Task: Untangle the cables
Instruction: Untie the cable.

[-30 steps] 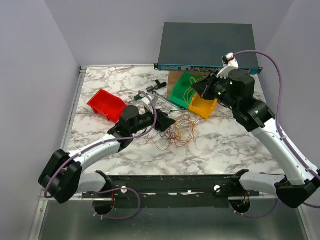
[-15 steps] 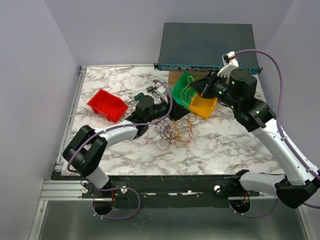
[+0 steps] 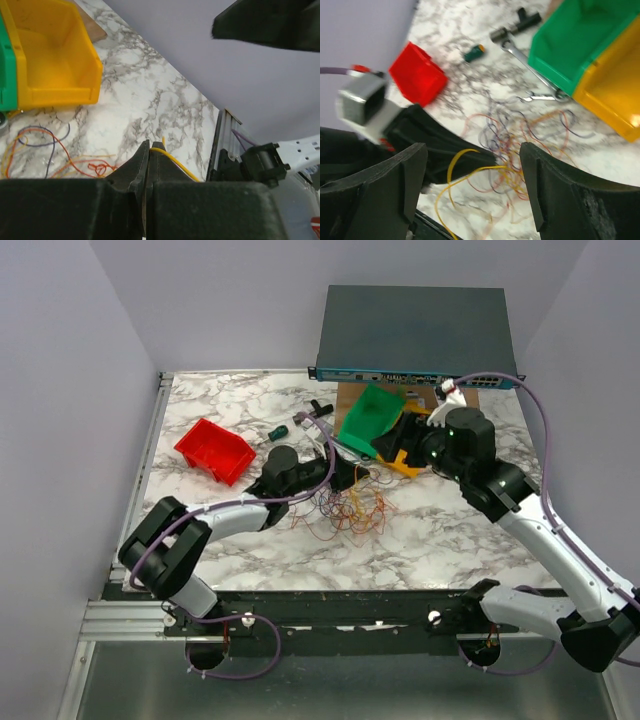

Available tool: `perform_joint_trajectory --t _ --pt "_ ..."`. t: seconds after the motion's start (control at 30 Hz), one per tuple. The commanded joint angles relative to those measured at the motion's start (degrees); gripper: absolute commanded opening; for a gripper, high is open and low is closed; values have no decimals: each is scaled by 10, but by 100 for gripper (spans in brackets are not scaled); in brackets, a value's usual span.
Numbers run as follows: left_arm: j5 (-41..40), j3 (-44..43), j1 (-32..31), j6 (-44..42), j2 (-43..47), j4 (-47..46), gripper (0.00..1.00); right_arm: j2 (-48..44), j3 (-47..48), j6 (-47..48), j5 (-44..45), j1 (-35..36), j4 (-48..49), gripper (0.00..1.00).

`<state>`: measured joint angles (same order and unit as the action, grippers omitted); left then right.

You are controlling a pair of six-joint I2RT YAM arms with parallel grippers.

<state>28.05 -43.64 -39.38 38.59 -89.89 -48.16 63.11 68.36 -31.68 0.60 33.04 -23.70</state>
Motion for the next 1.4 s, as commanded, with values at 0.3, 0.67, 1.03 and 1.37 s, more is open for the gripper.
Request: perform_joint_trajectory --t 0.3,0.67,1.03,1.37 --pt "43 76 26 4 159 45 0 -125 -228 15 75 -1 26 81" --pt "38 63 48 -23 214 115 0 -47 -318 11 -74 -1 143 77" --pt "14 52 58 -45 226 146 0 3 -347 -117 -70 -1 162 72" --pt "2 42 61 -60 236 163 0 -24 -355 -184 39 -1 82 73"
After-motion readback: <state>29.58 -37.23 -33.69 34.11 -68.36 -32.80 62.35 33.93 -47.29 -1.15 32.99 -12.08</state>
